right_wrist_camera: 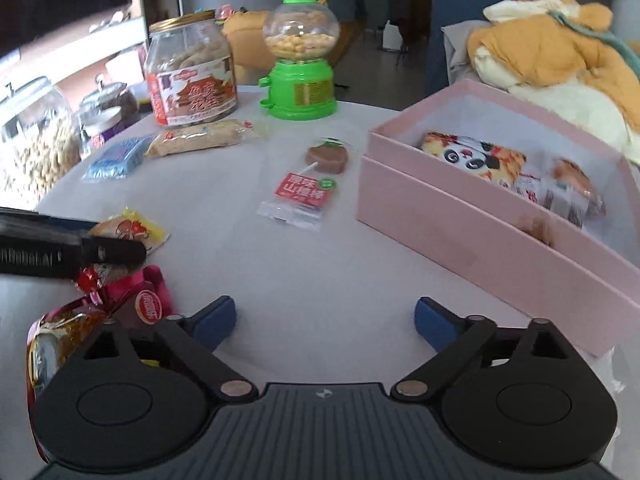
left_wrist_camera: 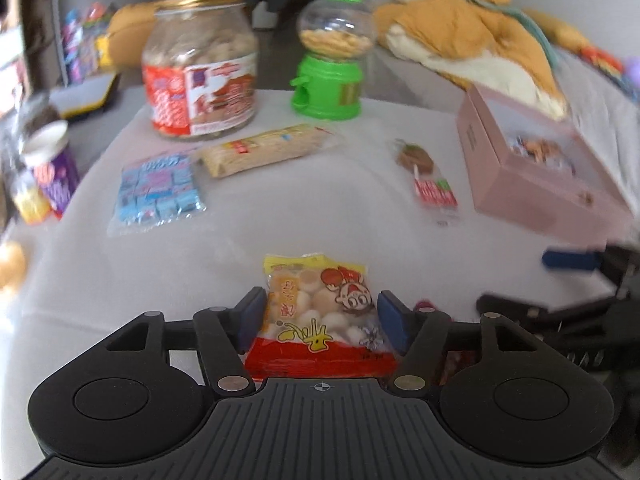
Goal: Organize snacks
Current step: 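Grasp the red chicken snack bag with the right tool while the left tool holds the egg bag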
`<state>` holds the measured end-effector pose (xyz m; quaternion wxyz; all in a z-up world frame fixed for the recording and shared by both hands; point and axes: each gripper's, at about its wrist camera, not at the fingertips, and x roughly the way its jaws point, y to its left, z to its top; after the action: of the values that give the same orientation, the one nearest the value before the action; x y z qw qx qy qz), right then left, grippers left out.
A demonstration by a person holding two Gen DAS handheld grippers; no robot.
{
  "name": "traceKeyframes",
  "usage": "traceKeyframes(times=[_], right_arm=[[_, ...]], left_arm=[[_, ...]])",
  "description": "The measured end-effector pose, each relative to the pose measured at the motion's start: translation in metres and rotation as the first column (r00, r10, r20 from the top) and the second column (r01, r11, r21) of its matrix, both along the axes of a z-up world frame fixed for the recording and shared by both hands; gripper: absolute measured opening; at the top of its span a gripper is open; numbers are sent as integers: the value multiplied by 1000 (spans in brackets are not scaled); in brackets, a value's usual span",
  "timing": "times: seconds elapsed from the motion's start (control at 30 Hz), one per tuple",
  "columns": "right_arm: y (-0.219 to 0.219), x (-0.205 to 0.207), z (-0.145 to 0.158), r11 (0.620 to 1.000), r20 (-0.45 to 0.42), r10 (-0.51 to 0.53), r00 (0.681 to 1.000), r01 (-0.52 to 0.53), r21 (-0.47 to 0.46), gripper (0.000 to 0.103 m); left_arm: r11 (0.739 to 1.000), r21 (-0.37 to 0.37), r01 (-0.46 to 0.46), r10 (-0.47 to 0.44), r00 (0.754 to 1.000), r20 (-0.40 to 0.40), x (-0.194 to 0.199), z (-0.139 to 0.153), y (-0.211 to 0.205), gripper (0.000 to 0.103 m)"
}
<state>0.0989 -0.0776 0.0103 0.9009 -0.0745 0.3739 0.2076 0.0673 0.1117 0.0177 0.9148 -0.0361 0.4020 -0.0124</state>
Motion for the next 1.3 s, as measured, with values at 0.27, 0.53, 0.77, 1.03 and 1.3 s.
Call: traceKeyframes(times=[0.27, 0.53, 0.77, 1.03, 1.3], right_arm=[[4, -1, 0, 1000, 3, -3, 1000, 3, -19, 99], [28, -19, 24, 994, -81, 89, 993, -84, 72, 99], [71, -75, 26, 965, -87, 259, 962, -261, -7, 99], [63, -113, 8, 949, 2, 302, 953, -301, -92, 103], [-17, -91, 2, 999, -1, 37, 999, -37, 10, 103]], left_arm=[[997, -67, -48, 52, 997, 52, -13, 2, 28, 63], [976, -129, -175, 182, 982, 49, -40, 4, 81, 63], [974, -140, -179, 189, 980, 57, -53, 1, 71, 63], [980, -93, -174, 185, 974, 133, -82, -8, 35, 63], [966, -160, -205, 234, 952, 195, -106, -13, 21, 63]])
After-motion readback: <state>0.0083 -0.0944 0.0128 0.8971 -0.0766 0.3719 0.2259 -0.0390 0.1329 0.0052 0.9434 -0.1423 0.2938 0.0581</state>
